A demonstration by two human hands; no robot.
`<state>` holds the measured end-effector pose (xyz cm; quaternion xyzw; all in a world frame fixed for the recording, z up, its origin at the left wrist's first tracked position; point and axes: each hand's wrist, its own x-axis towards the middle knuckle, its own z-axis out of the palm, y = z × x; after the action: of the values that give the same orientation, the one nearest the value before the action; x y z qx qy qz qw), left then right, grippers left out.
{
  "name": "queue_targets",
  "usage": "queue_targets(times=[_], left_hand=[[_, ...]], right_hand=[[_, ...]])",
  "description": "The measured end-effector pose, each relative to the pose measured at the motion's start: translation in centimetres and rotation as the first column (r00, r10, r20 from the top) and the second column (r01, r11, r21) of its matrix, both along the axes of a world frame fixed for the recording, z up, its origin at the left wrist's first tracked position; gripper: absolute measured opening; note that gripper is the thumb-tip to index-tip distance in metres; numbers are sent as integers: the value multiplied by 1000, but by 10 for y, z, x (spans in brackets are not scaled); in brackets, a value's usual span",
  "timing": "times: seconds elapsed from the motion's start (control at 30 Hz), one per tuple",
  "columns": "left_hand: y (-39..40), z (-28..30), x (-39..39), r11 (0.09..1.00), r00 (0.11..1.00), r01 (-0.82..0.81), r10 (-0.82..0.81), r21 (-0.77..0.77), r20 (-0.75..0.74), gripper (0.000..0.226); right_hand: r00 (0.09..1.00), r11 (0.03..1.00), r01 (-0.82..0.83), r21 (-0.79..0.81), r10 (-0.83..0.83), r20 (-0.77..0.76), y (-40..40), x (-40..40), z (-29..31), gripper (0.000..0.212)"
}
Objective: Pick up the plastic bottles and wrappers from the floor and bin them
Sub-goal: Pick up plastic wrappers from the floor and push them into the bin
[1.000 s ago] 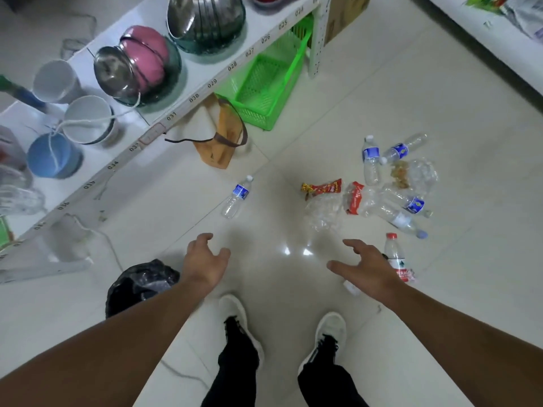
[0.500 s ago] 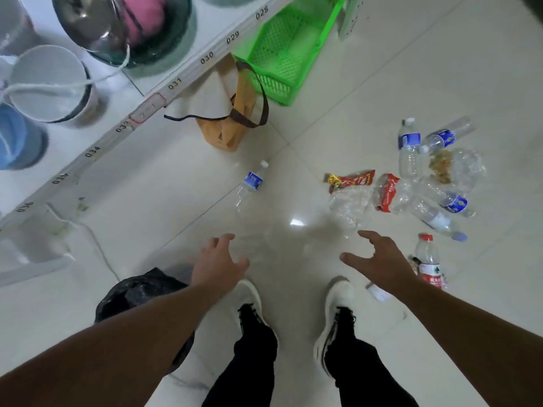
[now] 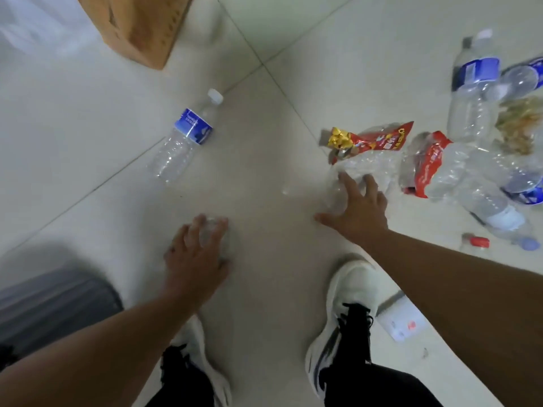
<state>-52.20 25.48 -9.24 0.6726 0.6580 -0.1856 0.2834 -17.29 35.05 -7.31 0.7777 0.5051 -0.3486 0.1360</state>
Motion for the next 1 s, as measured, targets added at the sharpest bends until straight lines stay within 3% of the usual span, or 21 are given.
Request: queue_targets(times=[0.07,0.13,0.3,0.6,0.73,0.87,1.0], left_hand=[[-9,-11,-3,995,997,-15,7,98,82,72],[-9,-7,-6,994,978,-62,42,93,204,58],[24,69,-3,954,936,-281,249,103,250,36],[85,253,-3,884,886,-443,404,152,229,37],[115,314,-4,882,881,-455,426,122,206,56],[141,334,-12,904,904,-403,369,141,215,69],[168,319,-14,899,892,-426,398,104,212,76]], right_hand=[[1000,993,-21,113,19,22,-12,1,-21,80],[995,983,-45,179,61,-83,-25,0,-21,46],[988,970,22,242,16,-153,-36,-14,56,9],[960,971,206,123,-176,-216,-10,-28,234,26],[961,978,189,86,-167,-222,12,-25,288,45],[957,972,213,95,-188,-220,23,-27,315,55],[950,970,221,97,-191,-247,36,-29,315,69]])
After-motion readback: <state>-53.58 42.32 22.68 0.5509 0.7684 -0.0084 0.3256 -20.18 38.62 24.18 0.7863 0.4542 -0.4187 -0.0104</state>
